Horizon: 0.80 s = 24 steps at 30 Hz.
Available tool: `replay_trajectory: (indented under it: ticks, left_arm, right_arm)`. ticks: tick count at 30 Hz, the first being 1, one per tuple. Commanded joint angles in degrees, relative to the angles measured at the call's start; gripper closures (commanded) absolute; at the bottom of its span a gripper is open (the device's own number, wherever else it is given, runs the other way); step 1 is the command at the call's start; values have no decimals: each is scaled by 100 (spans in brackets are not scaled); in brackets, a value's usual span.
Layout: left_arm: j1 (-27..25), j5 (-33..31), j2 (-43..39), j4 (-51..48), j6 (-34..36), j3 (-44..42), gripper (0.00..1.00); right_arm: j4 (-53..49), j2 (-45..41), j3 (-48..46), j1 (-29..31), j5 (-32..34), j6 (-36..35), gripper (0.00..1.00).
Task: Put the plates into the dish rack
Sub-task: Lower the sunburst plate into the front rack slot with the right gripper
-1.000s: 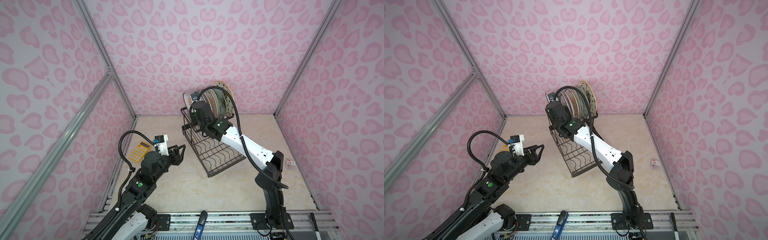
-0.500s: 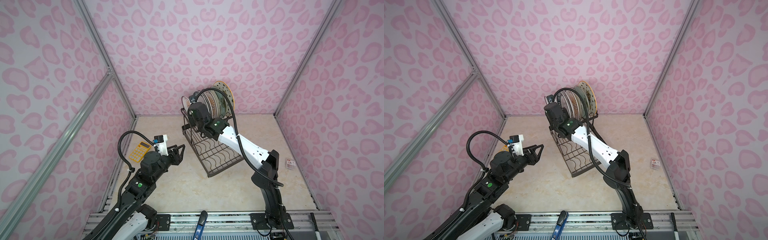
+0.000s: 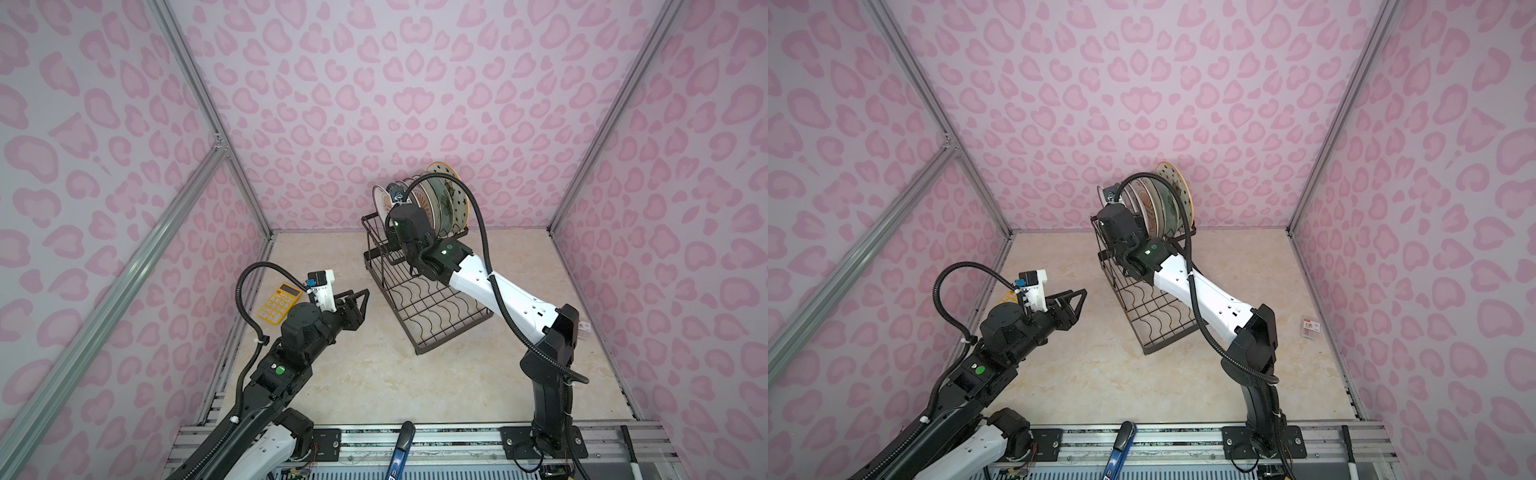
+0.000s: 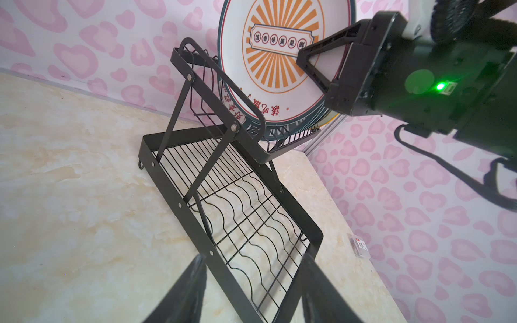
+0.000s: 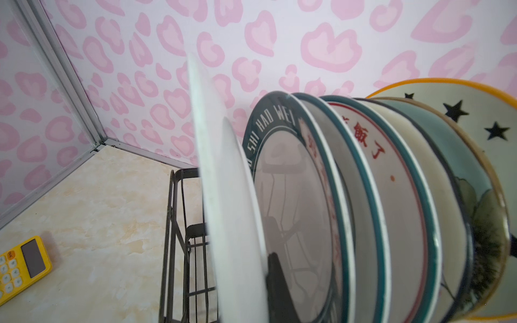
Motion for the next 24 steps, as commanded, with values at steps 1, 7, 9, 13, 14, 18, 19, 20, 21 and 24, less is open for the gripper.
replay_trajectory:
  ticks: [1, 7, 9, 13, 14, 18, 19, 20, 21, 24]
  left_arm:
    - [8, 89, 4, 83, 45, 21, 44]
    - [16, 74, -53, 18, 71, 42, 44]
    - [17, 68, -75, 4, 72, 47, 44]
    - [34, 67, -102, -30, 80, 55, 44]
    - [34, 58, -109, -42, 80, 39, 44]
    - [43, 63, -119, -64, 80, 45, 44]
    - [47, 60, -128, -65, 80, 43, 44]
    - [51, 60, -128, -65, 80, 39, 44]
    - [52, 61, -137, -61, 80, 45, 44]
    - [54, 67, -138, -74, 80, 33, 44]
  right_arm:
    - [253, 30, -3, 8, 85, -1, 100]
    - [154, 191, 143, 9, 89, 36, 100]
    - [106, 264, 189, 2, 67, 70, 100]
    - [18, 394, 243, -17, 68, 128, 100]
    - [4, 420, 253, -23, 57, 149, 100]
    - [-48, 466, 253, -31, 54, 216, 100]
    - [-51, 484, 249, -35, 53, 229, 100]
    - [-56, 483, 236, -31, 50, 237, 100]
    - [-57, 480, 220, -31, 54, 247, 100]
    - [-23, 448, 145, -33, 57, 263, 100]
